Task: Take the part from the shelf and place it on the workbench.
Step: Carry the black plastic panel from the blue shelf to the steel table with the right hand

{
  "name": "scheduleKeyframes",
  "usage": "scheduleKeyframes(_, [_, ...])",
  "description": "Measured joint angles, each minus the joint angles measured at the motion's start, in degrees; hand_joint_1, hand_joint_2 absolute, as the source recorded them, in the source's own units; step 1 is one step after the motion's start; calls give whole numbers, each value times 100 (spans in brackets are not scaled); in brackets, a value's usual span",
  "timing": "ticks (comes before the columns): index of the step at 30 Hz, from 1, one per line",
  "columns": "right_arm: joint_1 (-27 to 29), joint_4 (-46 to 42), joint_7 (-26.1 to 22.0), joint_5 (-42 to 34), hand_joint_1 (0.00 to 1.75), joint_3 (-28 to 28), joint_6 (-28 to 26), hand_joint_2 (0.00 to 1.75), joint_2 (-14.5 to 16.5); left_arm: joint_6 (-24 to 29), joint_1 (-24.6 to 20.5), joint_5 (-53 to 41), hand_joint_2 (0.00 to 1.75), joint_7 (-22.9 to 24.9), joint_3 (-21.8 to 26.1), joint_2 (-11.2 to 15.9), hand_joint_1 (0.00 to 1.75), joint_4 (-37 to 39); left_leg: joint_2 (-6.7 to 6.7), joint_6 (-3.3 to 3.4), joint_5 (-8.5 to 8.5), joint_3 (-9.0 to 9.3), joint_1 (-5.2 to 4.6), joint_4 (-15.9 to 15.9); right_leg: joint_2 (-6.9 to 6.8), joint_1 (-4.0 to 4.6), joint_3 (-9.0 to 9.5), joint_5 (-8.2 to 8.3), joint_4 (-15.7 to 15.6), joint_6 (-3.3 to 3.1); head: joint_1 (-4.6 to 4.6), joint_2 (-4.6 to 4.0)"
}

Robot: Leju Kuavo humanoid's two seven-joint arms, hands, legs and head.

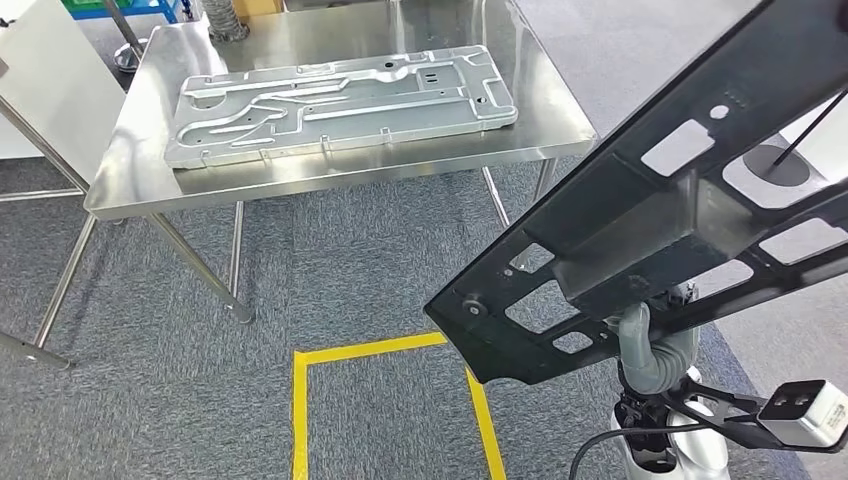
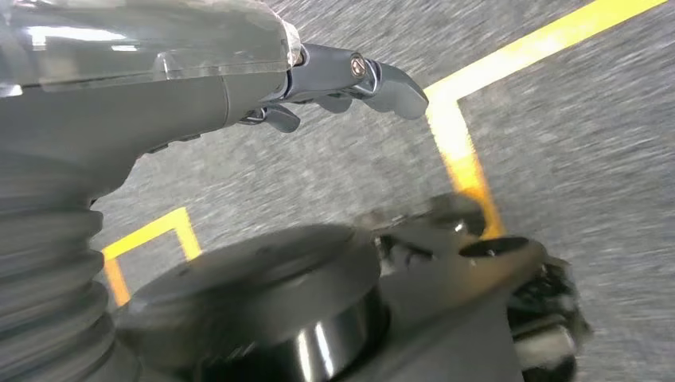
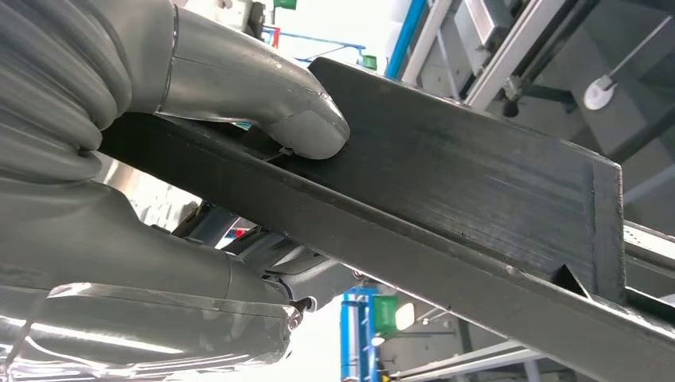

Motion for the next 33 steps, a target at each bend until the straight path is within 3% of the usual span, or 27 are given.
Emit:
scheduleKeyframes(1, [34,-8,0,4,175,-1,-7,175,0,-1,-5,-3,175,-8,1,2,0,0,0,-7,34,-127,4,145,1,1,34,-30,1,2,-1,0])
scheduleKeyframes(2, [77,-28,-3,8,175,-3,-14,175,0,-1,-7,-10,175,-10,2,3,0,0,1,-4,199,-134,5,46,4,1,81,-63,1,7,-1,0])
scheduleKeyframes(5, [208,-132,-45,10,175,-21,-22,175,1,-3,22,-29,175,-12,3,8,0,0,0,71,915,259,-11,-1068,22,12,235,-174,2,47,0,0])
scheduleKeyframes(7, [282,-182,-72,8,175,-43,-22,175,1,-6,29,-37,175,-15,2,9,0,0,-3,121,1026,401,-39,-1430,33,21,262,-216,-3,103,0,0])
scheduleKeyframes(11, [399,-270,-111,5,175,-98,-5,175,2,-5,40,-38,175,-17,3,7,0,0,-8,225,1014,503,-7,-1574,30,29,254,-309,78,223,1,0])
scheduleKeyframes(13, [427,-294,-137,5,175,-122,-1,175,3,-2,38,-38,175,-17,2,5,0,0,1,272,1007,574,10,-1640,16,25,-26,-555,628,266,1,0])
scheduleKeyframes(15, [488,-299,-154,7,175,-133,-2,175,5,1,40,-38,175,-17,2,5,0,0,4,295,963,607,5,-1639,8,18,-497,-791,1375,300,1,0])
scheduleKeyframes(16, [527,-299,-157,9,175,-142,-4,175,7,0,47,-39,175,-17,2,5,0,0,2,296,932,633,2,-1634,4,15,-649,-775,1556,313,1,0])
scheduleKeyframes(17, [561,-300,-161,10,175,-155,-6,175,7,-3,54,-43,175,-17,3,5,0,0,-2,292,898,670,1,-1628,1,10,-692,-643,1523,321,1,0])
scheduleKeyframes(19, [594,-310,-168,13,175,-183,-7,175,7,-12,64,-53,175,-17,3,3,0,0,-10,262,812,771,3,-1613,-9,-7,-470,-164,872,323,1,0])
scheduleKeyframes(21, [601,-329,-169,19,175,-202,-9,175,8,-19,62,-63,175,-17,2,4,0,0,-16,201,720,833,-19,-1588,-18,0,-197,94,239,287,1,0])
scheduleKeyframes(22, [603,-343,-167,28,175,-207,-14,175,9,-21,59,-71,175,-17,2,6,0,0,-16,169,686,844,-31,-1583,-16,10,-137,107,103,252,1,0])
scheduleKeyframes(26, [626,-423,-151,86,175,-227,-66,175,8,-37,39,-119,175,-24,-1,10,0,-1,-2,47,568,859,-21,-1495,5,15,-81,27,55,89,1,0])
scheduleKeyframes(28, [656,-484,-154,95,175,-240,-96,175,7,-44,33,-129,175,-33,-4,12,0,-1,1,-4,310,599,-1,-953,-14,4,-13,-11,30,24,1,0])
scheduleKeyframes(30, [705,-517,-158,94,175,-255,-107,175,7,-53,15,-131,175,-46,-4,12,0,0,2,-30,26,120,8,-131,-28,15,37,-66,29,-6,0,0])
scheduleKeyframes(31, [737,-527,-159,94,175,-261,-108,175,7,-55,3,-132,175,-49,-4,13,0,0,2,-32,11,-65,10,129,-29,22,71,-98,30,-10,0,0])
scheduleKeyframes(32, [767,-537,-161,94,175,-265,-108,175,7,-56,-7,-134,175,-52,-5,14,0,-1,2,-23,123,-146,9,165,-25,27,118,-133,30,-10,0,0])
scheduleKeyframes(33, [794,-549,-163,95,175,-265,-109,175,7,-56,-11,-139,175,-48,-5,16,0,-1,2,-2,346,-118,6,-26,-16,33,177,-172,30,-7,0,0])
